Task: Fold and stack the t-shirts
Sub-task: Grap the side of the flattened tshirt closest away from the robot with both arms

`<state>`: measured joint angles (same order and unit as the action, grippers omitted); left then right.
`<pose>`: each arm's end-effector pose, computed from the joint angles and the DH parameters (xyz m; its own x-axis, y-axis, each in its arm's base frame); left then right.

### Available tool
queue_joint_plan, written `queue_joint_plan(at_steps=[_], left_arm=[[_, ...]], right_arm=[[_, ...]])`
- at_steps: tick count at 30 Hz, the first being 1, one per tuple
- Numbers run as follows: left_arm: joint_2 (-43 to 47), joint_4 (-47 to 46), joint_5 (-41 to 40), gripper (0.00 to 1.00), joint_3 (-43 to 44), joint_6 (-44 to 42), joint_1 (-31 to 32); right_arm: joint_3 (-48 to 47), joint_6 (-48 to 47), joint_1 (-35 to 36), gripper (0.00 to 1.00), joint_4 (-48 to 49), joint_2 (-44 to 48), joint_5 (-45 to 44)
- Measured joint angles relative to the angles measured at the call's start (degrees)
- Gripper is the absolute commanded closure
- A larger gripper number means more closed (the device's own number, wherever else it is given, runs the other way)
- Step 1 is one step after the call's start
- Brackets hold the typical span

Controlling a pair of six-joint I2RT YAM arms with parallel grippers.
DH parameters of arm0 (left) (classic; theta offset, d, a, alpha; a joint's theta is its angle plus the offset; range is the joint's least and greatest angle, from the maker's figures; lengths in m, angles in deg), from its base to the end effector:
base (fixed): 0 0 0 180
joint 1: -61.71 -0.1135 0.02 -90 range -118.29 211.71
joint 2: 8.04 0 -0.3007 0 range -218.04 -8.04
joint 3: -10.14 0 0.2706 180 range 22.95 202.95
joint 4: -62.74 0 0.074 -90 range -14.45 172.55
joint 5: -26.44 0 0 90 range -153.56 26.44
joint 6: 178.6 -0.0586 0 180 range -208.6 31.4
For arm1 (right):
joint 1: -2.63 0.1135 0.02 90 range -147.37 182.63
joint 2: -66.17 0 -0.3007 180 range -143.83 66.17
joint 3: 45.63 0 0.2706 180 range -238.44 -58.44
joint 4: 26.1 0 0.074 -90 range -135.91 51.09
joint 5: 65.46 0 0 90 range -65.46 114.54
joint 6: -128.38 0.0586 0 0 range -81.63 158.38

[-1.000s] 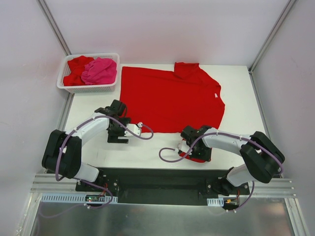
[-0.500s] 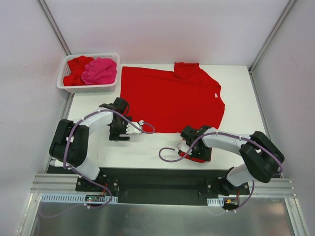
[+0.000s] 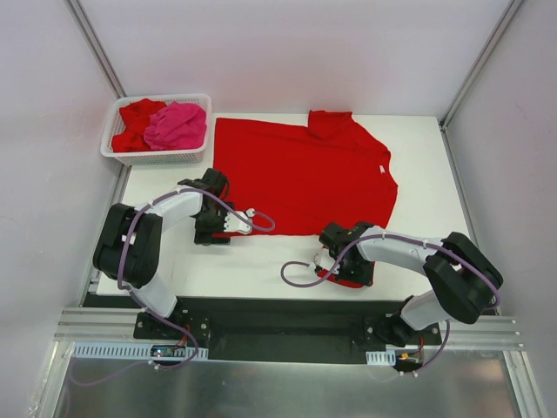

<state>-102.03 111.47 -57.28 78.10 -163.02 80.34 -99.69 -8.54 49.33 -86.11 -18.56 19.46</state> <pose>0.3001 -0.1079 0.1671 0.0866 0.9812 -0.1723 0.9733 -0.0464 0.2249 0.1571 0.1591 0.1425 0.0616 -0.9954 0.0728 -0.9965 -0.0655 -0.0518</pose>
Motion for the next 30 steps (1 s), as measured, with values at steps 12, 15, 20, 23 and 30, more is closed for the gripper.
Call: queue_joint_plan(at_steps=[12, 15, 20, 23, 30], left_arm=[[-1.5, 0.5, -0.4, 0.27, 0.9, 0.0, -0.8], [-2.1, 1.0, -0.5, 0.36, 1.4, 0.1, -0.7], [-2.6, 2.0, -0.8, 0.56, 1.8, 0.2, -0.7], [-2.8, 2.1, -1.2, 0.56, 1.9, 0.1, -0.7], [-3.0, 2.1, -1.6, 0.61, 2.1, 0.2, -0.7]], right_arm=[[0.0, 0.0, 0.0, 0.99, 0.0, 0.0, 0.0], [0.0, 0.1, 0.0, 0.99, 0.0, 0.0, 0.0], [0.0, 0.2, 0.0, 0.99, 0.0, 0.0, 0.0], [0.0, 0.2, 0.0, 0.99, 0.0, 0.0, 0.0], [0.0, 0.2, 0.0, 0.99, 0.0, 0.0, 0.0]])
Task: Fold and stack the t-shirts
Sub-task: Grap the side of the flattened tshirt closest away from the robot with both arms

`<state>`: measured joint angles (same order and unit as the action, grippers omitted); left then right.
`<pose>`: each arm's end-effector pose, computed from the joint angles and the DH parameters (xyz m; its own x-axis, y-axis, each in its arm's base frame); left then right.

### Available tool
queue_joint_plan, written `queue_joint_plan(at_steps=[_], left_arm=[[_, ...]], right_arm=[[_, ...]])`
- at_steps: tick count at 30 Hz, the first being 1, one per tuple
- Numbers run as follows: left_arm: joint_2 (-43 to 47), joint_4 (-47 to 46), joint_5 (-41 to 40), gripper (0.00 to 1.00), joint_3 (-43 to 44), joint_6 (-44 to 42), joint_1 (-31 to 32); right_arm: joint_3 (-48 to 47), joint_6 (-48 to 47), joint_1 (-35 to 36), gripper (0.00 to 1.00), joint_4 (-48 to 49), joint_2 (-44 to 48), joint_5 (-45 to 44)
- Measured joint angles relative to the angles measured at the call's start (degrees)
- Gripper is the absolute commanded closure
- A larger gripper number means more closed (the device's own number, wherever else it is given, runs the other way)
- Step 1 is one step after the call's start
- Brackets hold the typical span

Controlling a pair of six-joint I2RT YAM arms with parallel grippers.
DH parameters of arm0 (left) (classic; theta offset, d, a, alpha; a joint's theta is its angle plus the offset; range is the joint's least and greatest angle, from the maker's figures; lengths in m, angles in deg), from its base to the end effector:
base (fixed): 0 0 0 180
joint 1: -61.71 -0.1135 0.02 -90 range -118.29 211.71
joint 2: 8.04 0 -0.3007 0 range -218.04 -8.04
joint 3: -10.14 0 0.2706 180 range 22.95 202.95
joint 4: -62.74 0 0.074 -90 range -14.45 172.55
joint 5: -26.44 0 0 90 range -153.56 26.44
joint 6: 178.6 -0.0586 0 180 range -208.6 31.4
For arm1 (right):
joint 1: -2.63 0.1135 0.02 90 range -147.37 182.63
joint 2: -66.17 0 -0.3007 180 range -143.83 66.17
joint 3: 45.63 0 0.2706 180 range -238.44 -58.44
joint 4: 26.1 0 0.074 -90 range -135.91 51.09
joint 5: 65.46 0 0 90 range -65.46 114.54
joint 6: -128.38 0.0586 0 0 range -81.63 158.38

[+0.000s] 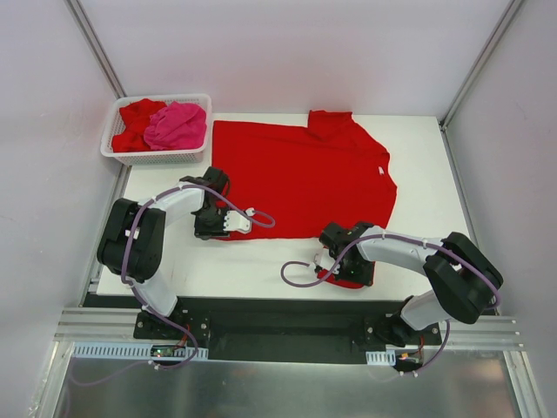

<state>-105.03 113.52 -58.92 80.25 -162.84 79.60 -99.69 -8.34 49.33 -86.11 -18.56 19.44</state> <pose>0.3090 -0.1047 0.1603 0.0580 0.9893 -0.1341 0.9823 -0.0326 0.1842 0.1571 0.1591 0.1425 0.0581 -0.9956 0.0728 -0.9967 -0.0620 -0.0523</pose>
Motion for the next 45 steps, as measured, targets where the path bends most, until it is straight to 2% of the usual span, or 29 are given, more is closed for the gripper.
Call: queue_joint_plan(at_steps=[2, 7, 10, 18, 27, 32, 38, 45], left_arm=[[0.0, 0.0, -0.2, 0.66, 0.0, 0.1, 0.0], [-0.1, -0.2, -1.0, 0.92, 0.0, 0.9, 0.0], [-0.2, -1.2, -1.7, 0.99, 0.0, 1.2, 0.0], [-0.2, -3.0, -2.6, 1.0, 0.0, 1.8, -0.4], [-0.1, -5.3, -3.8, 1.0, -0.3, 1.8, -0.4], [1.0, -6.0, -4.0, 1.0, -1.4, 1.8, -0.4], [7.2, -5.6, -5.2, 1.0, -4.0, 1.8, -0.3], [13.8, -0.9, -5.1, 1.0, -4.8, 2.3, 0.2]], right_arm=[[0.0, 0.0, 0.0, 0.99, 0.0, 0.0, 0.0], [-0.1, -0.6, -0.1, 0.99, -0.4, 0.2, 1.2], [-0.2, -1.4, -0.1, 0.99, -0.8, 1.4, 4.8], [-4.6, -4.7, -0.1, 0.99, -6.0, 4.0, 14.3], [-11.0, -11.6, -1.2, 0.99, -16.3, 5.5, 20.3], [-13.2, -14.5, -1.5, 0.99, -20.8, 5.5, 21.1], [-15.0, -17.0, -1.5, 0.99, -24.8, 5.3, 21.1], [-17.7, -19.3, -1.8, 0.99, -26.6, 3.2, 21.1]])
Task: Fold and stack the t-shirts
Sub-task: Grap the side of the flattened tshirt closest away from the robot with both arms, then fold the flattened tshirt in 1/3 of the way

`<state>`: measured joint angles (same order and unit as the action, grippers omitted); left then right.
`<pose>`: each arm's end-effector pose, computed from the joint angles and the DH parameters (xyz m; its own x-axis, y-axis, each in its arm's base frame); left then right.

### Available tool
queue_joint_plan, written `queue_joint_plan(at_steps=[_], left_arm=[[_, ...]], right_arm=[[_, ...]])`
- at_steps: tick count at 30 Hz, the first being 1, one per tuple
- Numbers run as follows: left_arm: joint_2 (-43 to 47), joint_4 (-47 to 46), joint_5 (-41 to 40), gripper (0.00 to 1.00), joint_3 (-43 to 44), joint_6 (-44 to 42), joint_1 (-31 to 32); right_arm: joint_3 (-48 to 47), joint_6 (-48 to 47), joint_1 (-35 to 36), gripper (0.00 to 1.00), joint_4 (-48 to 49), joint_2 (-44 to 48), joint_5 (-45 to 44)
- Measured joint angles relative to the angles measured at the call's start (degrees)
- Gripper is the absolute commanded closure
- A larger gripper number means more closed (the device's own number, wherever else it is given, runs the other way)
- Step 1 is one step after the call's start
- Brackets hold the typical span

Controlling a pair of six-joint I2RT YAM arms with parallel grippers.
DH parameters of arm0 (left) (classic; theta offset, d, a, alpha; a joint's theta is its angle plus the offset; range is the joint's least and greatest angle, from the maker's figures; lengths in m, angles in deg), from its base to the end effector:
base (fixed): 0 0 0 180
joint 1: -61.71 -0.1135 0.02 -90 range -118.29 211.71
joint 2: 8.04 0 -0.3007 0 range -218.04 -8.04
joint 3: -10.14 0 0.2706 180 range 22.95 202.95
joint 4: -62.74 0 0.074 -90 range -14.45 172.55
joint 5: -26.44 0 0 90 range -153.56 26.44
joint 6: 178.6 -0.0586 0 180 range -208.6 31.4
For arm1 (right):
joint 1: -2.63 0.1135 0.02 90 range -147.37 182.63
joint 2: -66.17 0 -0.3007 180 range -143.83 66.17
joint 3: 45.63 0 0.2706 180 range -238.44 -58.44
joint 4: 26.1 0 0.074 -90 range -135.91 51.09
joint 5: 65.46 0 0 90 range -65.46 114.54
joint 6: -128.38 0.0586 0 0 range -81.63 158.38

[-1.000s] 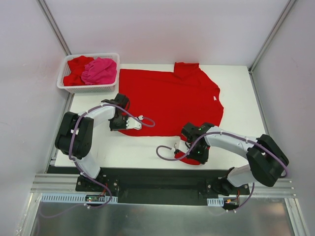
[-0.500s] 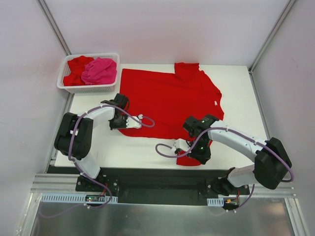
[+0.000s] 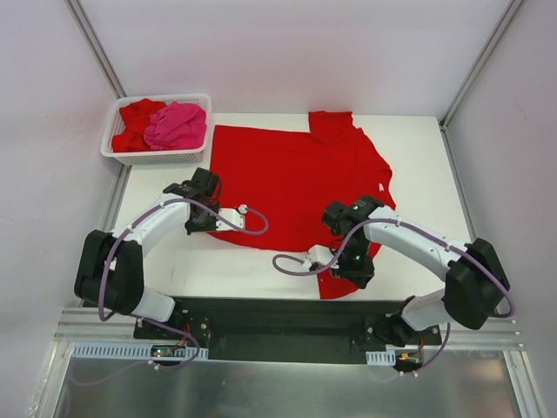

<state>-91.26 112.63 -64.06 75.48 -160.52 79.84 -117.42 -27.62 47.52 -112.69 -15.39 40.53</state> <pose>0.2778 -0.0904 0.2063 0.0198 0.9938 -0.1097 0.9319 0.0214 0.3622 0.1502 0.1724 0.2355 0.3137 -0.9271 -0.2050 -0.9104 -0.3550 0.2126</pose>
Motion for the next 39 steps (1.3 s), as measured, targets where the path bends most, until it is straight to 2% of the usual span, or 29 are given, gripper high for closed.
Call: queue_joint_plan(at_steps=[11, 25, 32, 39], left_arm=[[4.7, 10.7, 0.0, 1.0, 0.0, 3.0, 1.4], [6.1, 13.4, 0.0, 1.0, -0.5, 3.7, 1.4], [6.1, 13.5, 0.0, 1.0, -0.4, 5.3, 1.4], [7.9, 13.8, 0.0, 1.0, 1.4, 6.5, 2.6]], right_arm=[[-3.0, -5.3, -1.4, 0.99, -0.7, -3.2, 0.0], [-6.7, -13.4, -2.3, 0.99, -1.0, -4.9, -0.3], [-14.1, -11.7, -9.2, 0.99, -1.2, -4.3, -0.5], [-16.9, -8.0, -9.1, 0.99, -1.6, 2.5, -3.4]])
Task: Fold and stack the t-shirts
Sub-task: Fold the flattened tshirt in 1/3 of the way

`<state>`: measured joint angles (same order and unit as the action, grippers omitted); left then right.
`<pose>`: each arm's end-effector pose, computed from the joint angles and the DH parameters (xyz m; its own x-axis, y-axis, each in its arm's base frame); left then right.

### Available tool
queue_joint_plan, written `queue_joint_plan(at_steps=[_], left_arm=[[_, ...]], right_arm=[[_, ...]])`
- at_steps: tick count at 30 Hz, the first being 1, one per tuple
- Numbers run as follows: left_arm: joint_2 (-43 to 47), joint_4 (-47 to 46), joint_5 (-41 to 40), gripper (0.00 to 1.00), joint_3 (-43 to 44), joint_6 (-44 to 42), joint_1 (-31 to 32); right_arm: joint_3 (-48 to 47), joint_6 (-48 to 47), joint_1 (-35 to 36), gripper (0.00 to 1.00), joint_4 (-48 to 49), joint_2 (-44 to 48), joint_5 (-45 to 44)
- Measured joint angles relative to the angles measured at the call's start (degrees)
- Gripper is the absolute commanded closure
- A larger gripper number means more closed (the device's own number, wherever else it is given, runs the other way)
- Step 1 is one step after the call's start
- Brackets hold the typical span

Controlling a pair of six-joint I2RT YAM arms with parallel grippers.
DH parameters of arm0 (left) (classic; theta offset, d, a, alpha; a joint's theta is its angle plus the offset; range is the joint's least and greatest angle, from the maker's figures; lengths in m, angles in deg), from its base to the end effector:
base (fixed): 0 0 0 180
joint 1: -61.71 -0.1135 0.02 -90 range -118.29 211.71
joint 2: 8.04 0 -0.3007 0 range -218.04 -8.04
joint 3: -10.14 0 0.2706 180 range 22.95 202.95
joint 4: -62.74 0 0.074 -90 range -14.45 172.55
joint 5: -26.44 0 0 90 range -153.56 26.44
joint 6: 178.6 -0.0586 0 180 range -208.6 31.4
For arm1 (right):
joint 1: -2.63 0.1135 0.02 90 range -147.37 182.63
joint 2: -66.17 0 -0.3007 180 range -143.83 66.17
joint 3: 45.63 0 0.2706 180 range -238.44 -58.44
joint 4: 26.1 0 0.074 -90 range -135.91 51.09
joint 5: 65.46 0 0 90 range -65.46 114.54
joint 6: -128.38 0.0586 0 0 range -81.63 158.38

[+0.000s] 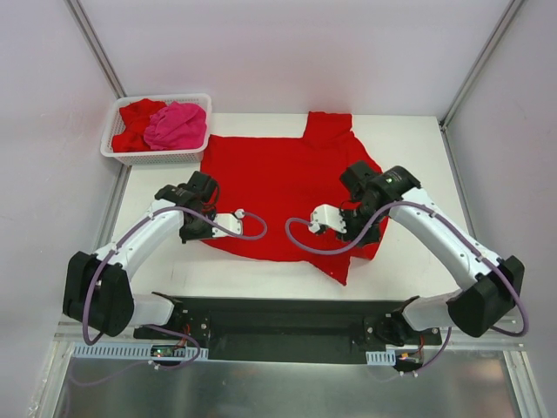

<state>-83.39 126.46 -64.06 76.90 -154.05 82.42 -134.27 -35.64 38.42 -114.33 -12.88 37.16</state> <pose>0.2357 -0.0886 0.2377 -0.0509 0.9916 -0.1187 0.9565 0.0826 0.2799 0.1998 0.1598 0.3252 0.3633 -0.8946 -0.2602 -0.9313 -0.3402 -0.1304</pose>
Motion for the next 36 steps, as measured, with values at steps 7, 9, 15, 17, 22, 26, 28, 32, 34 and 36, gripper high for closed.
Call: queue_joint_plan(at_steps=[7, 9, 15, 17, 22, 26, 28, 32, 34, 36], left_arm=[[0.7, 0.1, -0.1, 1.0, 0.0, 0.2, 0.3], [0.5, -0.2, -0.1, 0.99, -0.2, 0.4, 0.3], [-2.8, -2.5, -1.2, 1.0, -2.4, 1.6, 1.1], [-4.2, -3.1, -1.5, 1.0, -2.9, 1.8, 1.3], [-6.7, -4.9, -2.2, 1.0, -3.0, 2.0, 1.6], [-7.7, -6.0, -3.2, 1.0, -3.0, 1.9, 1.9], [-7.8, -6.3, -3.5, 1.0, -3.0, 1.8, 1.9], [-7.8, -6.9, -4.3, 1.0, -3.3, 1.6, 1.9], [-7.7, -7.0, -4.6, 1.0, -3.7, 1.6, 1.9], [-7.2, -7.1, -4.6, 1.0, -4.2, 1.6, 1.9]], right_arm=[[-3.2, 1.4, 0.2, 0.99, 0.0, 3.1, -2.4], [-3.7, 1.7, 0.2, 0.99, -0.1, 4.2, -3.0], [-6.3, 2.5, 0.7, 0.99, -0.3, 6.7, -4.3], [-6.8, 2.6, 0.8, 0.99, -0.3, 7.2, -4.5], [-6.9, 2.4, 1.5, 0.99, -0.3, 8.3, -5.2], [-6.9, 1.5, 2.2, 0.99, -0.3, 8.4, -6.5], [-6.6, 1.1, 2.5, 0.99, -0.2, 8.6, -7.6], [-4.7, -0.2, 2.8, 0.99, -0.5, 10.1, -9.7], [-4.5, -1.0, 2.9, 0.99, -0.4, 10.8, -10.4], [-4.5, -1.3, 2.9, 0.99, -0.5, 11.4, -10.5]])
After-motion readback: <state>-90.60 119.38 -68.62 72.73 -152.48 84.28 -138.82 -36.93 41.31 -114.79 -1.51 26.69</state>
